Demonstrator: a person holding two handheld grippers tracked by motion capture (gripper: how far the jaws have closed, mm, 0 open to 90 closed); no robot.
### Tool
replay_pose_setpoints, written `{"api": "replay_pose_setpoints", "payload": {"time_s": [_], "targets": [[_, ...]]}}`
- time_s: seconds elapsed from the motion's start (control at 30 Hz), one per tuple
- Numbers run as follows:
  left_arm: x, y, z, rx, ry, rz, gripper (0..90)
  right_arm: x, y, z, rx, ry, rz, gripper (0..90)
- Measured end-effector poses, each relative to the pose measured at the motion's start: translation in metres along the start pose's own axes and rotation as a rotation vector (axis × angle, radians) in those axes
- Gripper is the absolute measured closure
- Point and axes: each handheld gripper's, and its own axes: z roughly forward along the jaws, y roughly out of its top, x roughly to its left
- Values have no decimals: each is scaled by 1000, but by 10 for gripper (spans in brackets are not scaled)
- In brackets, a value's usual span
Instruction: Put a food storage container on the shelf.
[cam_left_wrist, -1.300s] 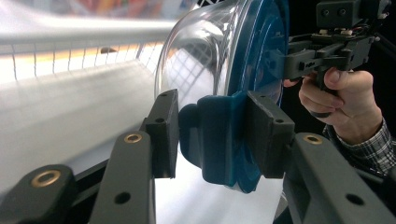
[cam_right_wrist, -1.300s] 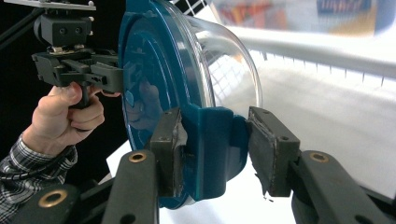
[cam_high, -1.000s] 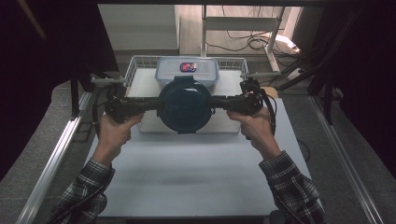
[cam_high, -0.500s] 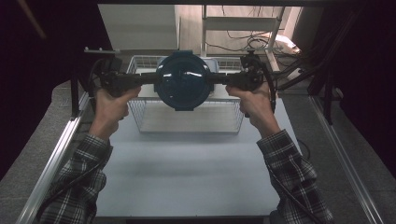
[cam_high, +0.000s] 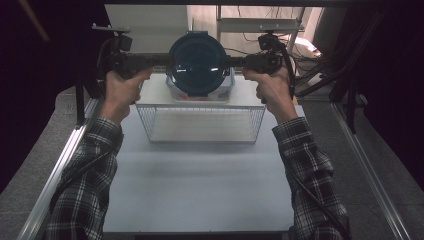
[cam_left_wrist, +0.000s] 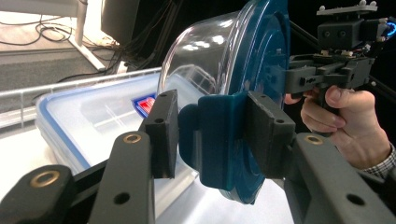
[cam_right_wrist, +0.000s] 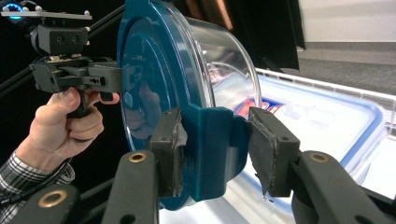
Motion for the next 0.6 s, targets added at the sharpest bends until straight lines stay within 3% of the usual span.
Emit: {"api": "replay_pose_setpoints", "payload": {"time_s": [0.33, 0.47, 0.6], "targets": [[18, 7, 17, -9, -3, -37, 570, -18, 12, 8, 6, -26, 25, 565], [20, 8, 19, -12, 1, -26, 568, -23, 15, 9, 8, -21, 40, 562], [17, 8, 21, -14, 31, 9, 554, -25, 17, 12, 8, -40, 45, 542]]}}
